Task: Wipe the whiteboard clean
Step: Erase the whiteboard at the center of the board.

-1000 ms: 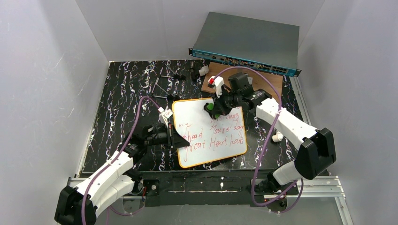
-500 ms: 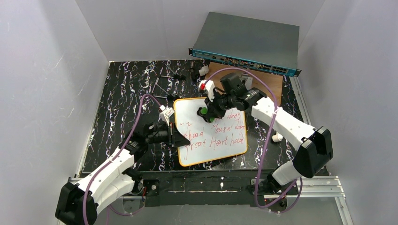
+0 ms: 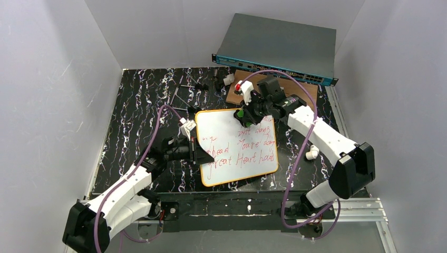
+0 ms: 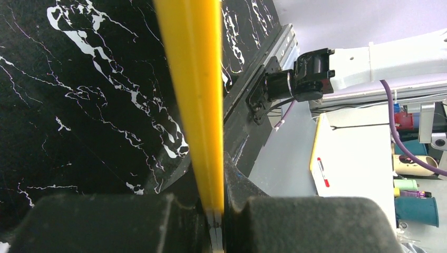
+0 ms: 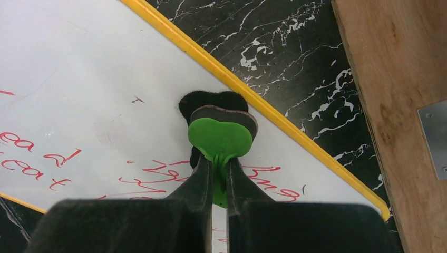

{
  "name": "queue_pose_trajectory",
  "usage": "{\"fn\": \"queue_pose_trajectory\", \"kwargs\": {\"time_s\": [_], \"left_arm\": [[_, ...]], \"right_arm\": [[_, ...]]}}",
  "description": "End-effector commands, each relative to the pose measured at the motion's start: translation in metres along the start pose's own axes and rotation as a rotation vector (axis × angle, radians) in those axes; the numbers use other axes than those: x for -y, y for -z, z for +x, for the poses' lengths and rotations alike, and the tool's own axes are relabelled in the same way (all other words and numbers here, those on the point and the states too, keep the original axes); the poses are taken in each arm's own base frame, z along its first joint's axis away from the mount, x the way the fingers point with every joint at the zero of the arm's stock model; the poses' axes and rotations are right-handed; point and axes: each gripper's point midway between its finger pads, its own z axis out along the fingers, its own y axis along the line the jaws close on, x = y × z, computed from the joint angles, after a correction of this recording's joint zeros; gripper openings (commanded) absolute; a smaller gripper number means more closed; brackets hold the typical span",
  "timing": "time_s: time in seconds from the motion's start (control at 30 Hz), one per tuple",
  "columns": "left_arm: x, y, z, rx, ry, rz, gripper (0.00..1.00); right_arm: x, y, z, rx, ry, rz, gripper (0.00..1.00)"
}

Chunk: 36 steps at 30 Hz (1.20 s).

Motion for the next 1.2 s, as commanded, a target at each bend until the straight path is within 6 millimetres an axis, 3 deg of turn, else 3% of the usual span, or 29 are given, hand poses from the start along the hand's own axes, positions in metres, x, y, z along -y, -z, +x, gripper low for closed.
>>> {"fn": "queue_pose_trajectory", "kwargs": {"time_s": [0.0, 0.1, 0.17, 0.3, 0.4, 0.6, 0.8, 0.93, 1.0, 1.07, 1.17], "left_arm": [[0.053, 0.006, -0.029, 0.055, -0.284, 0.204, 0.0], [0.054, 0.005, -0.03, 0.05, -0.291, 0.214, 0.0], [0.054, 0.004, -0.03, 0.045, -0.289, 0.219, 0.0], [0.056, 0.004, -0.03, 0.037, -0.295, 0.23, 0.0], [0.058, 0.005, -0.03, 0.036, -0.3, 0.234, 0.0], [0.058, 0.007, -0.029, 0.043, -0.298, 0.23, 0.0], [0.058, 0.006, -0.033, 0.055, -0.292, 0.225, 0.0], [0.058, 0.006, -0.033, 0.061, -0.288, 0.225, 0.0], [0.059, 0.006, -0.034, 0.062, -0.285, 0.227, 0.0], [0.059, 0.005, -0.034, 0.065, -0.281, 0.229, 0.0], [0.058, 0.005, -0.033, 0.068, -0.276, 0.229, 0.0]], "right_arm": [[-0.012, 0.0, -0.014, 0.027, 0.048, -0.087, 0.01], [-0.038, -0.001, -0.021, 0.029, 0.081, -0.188, 0.01], [-0.038, -0.004, -0.029, 0.035, 0.071, -0.172, 0.01], [0.009, -0.003, -0.037, 0.009, -0.015, -0.006, 0.01], [0.034, 0.001, -0.029, -0.013, -0.029, 0.092, 0.01], [0.044, 0.004, -0.011, -0.033, 0.011, 0.168, 0.01], [-0.002, 0.002, -0.002, -0.044, 0.078, -0.039, 0.01], [-0.05, 0.003, 0.001, -0.049, 0.147, -0.237, 0.01], [-0.064, 0.002, 0.0, -0.046, 0.17, -0.273, 0.01], [-0.063, 0.002, -0.006, -0.038, 0.155, -0.264, 0.01], [-0.032, 0.0, -0.017, -0.03, 0.124, -0.101, 0.01]]}}
